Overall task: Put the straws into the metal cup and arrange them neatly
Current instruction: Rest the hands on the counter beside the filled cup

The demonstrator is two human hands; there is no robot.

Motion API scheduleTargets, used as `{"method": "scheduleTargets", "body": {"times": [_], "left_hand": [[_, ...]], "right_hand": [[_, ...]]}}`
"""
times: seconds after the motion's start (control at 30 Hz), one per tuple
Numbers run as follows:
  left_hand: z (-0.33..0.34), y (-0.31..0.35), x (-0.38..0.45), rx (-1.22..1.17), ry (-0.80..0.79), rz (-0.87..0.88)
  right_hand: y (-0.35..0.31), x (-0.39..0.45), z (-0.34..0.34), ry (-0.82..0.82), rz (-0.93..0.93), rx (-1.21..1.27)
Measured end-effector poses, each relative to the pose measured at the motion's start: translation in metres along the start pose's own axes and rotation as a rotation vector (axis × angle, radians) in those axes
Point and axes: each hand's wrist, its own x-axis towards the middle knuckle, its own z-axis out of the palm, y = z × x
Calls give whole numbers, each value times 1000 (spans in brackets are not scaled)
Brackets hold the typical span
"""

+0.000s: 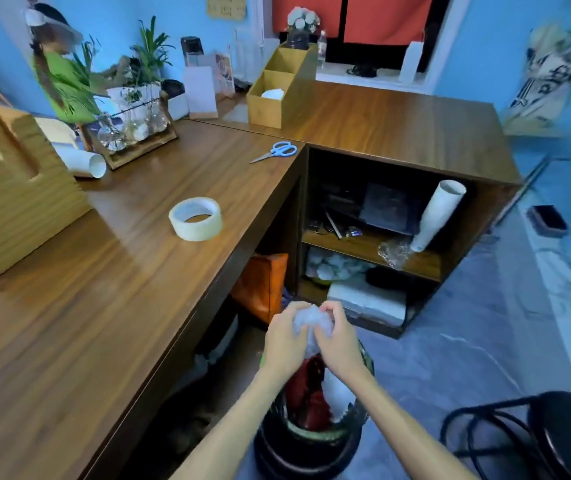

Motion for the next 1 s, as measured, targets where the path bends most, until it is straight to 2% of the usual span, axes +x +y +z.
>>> {"method": "scheduleTargets", "body": {"times": [0.17, 0.3, 0.43, 0.5, 0.6, 0.77, 1.0], "left_hand": [[46, -35, 8, 312, -34, -122], [66, -57, 4, 208, -106, -164], [78, -71, -6, 224, -139, -237], [84, -79, -11, 274, -164, -239], [92, -88, -17, 425, -175, -208], [104, -94, -14, 542, -178, -154], [107, -106, -26, 627, -432, -272]], "right_hand": [[62, 9, 18, -48, -14, -123], [96, 9, 27, -78, 39, -190], [119, 6, 38, -122, 109, -266], [126, 1, 41, -172, 128, -316], [134, -3, 46, -284, 54, -507], [136, 3, 51, -302, -26, -807], [142, -1, 61, -540, 48, -963]]}}
